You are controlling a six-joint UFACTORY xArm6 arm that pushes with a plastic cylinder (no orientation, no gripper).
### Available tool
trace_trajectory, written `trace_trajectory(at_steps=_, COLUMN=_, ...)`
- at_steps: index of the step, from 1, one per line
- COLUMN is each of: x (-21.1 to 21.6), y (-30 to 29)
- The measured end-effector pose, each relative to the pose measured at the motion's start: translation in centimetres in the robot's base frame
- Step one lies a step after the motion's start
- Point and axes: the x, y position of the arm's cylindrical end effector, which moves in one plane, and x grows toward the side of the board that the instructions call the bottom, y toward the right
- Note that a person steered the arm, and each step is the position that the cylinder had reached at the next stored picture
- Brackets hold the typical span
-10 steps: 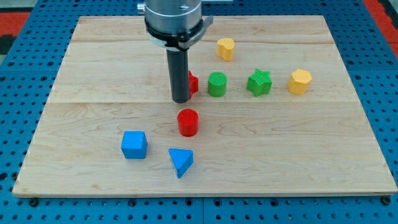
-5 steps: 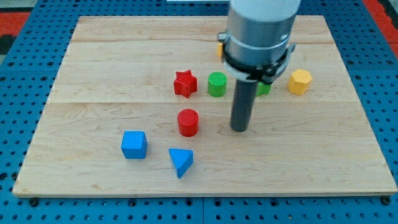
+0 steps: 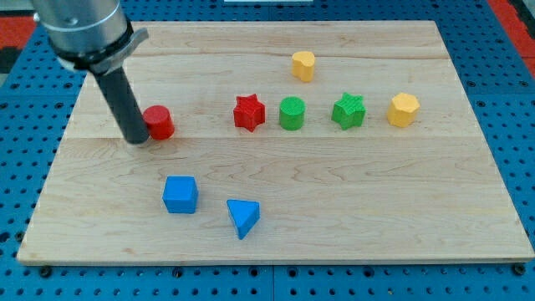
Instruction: Slide the red circle to the left side of the red star
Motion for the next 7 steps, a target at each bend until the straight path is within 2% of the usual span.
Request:
trace_trajectory(at_steps=1, x=-0.7, y=5.0)
trace_trajectory(at_steps=2, x=-0.7, y=5.3)
trace_trajectory(at_steps=3, x=-2.4, y=0.8)
trace_trajectory(at_steps=4, x=-7.5, y=1.6)
trace_trajectory(at_steps=5, x=-8.4, y=5.3)
trace_trajectory(at_steps=7, x=-5.2, y=5.6)
